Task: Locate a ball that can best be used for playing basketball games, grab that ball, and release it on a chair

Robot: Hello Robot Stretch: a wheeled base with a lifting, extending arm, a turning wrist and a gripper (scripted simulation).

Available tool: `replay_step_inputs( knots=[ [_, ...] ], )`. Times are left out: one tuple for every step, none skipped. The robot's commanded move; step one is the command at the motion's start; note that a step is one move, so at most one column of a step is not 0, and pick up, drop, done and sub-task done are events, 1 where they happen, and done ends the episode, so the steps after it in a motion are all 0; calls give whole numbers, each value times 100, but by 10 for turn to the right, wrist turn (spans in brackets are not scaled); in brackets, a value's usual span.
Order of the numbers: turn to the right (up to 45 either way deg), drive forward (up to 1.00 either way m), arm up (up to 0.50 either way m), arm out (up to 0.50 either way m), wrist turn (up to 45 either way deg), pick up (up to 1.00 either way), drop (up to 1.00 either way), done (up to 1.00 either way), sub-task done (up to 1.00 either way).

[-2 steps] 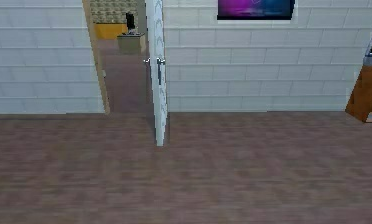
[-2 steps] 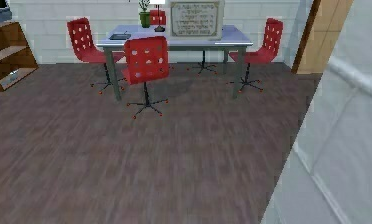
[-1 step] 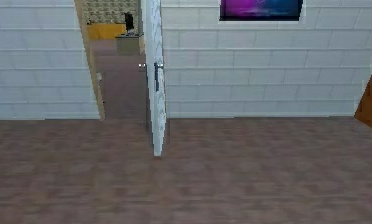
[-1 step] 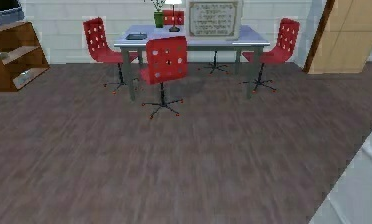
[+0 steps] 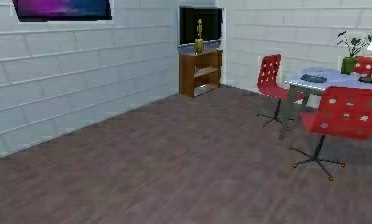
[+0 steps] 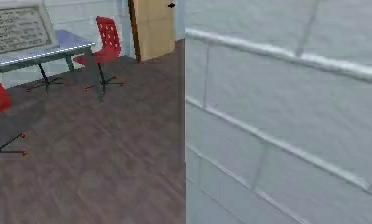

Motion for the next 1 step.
replay_step_inputs(
  knots=[
    [390, 0, 0, 0, 0, 0, 0, 0, 0]
  ],
)
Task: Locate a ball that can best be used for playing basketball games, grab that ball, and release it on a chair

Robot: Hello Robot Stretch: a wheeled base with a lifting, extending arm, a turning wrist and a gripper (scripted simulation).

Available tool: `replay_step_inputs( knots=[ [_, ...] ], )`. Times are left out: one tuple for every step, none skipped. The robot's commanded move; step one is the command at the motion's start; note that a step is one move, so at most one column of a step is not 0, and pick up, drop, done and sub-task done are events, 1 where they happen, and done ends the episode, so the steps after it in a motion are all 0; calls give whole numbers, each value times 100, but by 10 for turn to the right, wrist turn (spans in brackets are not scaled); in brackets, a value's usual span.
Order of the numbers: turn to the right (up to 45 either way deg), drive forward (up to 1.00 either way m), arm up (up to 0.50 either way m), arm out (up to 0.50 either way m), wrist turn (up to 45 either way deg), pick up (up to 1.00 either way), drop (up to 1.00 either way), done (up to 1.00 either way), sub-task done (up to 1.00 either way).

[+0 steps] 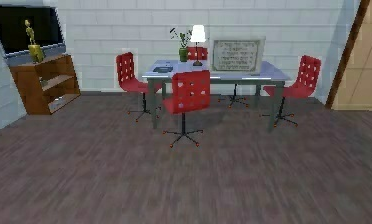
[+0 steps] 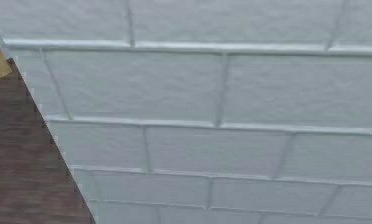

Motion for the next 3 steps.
replay_step_inputs(
  knots=[
    [0, 70, 0, 0, 0, 0, 0, 0, 0],
    [450, 0, 0, 0, 0, 0, 0, 0, 0],
    [30, 0, 0, 0, 0, 0, 0, 0, 0]
  ],
)
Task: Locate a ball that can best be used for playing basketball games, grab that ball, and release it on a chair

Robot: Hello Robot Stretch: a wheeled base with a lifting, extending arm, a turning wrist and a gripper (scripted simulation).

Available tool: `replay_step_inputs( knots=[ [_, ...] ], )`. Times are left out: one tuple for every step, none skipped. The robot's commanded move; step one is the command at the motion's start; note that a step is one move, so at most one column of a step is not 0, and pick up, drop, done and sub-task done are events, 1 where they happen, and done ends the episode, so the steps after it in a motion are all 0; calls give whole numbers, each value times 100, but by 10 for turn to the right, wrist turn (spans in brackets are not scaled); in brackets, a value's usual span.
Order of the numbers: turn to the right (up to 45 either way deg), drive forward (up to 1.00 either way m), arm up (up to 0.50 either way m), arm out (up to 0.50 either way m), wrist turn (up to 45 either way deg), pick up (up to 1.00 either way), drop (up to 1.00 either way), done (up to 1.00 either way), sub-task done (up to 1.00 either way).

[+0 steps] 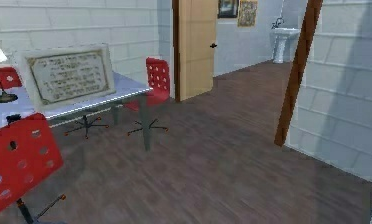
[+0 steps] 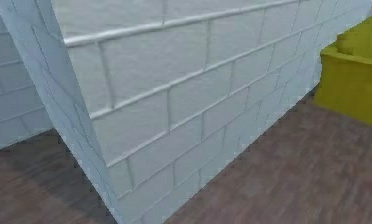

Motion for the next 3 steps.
replay_step_inputs(
  knots=[
    [0, 50, 0, 0, 0, 0, 0, 0, 0],
    [90, 0, 0, 0, 0, 0, 0, 0, 0],
    [0, 100, 0, 0, 0, 0, 0, 0, 0]
  ],
)
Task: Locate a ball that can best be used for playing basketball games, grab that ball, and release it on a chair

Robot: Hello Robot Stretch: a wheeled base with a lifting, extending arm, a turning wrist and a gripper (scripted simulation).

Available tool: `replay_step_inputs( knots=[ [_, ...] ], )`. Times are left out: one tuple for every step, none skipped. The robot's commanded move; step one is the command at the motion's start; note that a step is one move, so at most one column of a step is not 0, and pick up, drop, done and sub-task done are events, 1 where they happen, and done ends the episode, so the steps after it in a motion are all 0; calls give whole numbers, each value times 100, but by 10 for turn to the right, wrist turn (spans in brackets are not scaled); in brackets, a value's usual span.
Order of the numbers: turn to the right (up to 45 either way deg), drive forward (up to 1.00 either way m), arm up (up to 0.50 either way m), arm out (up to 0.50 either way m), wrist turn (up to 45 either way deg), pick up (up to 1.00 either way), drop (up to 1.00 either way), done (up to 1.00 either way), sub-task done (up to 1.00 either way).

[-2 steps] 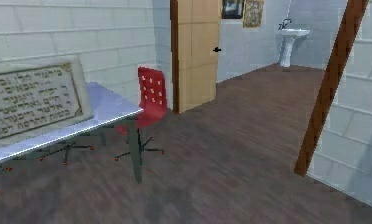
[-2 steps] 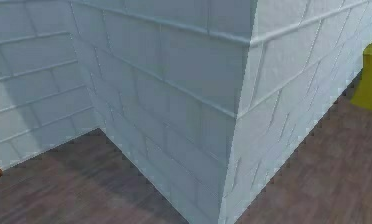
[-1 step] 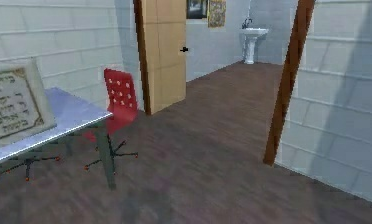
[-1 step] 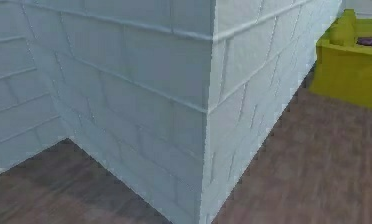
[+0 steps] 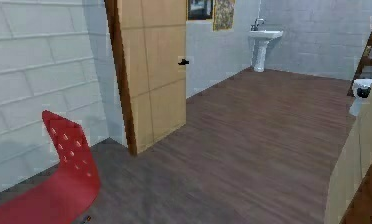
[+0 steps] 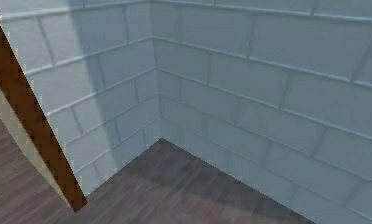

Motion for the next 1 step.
replay_step_inputs(
  knots=[
    [30, 0, 0, 0, 0, 0, 0, 0, 0]
  ],
)
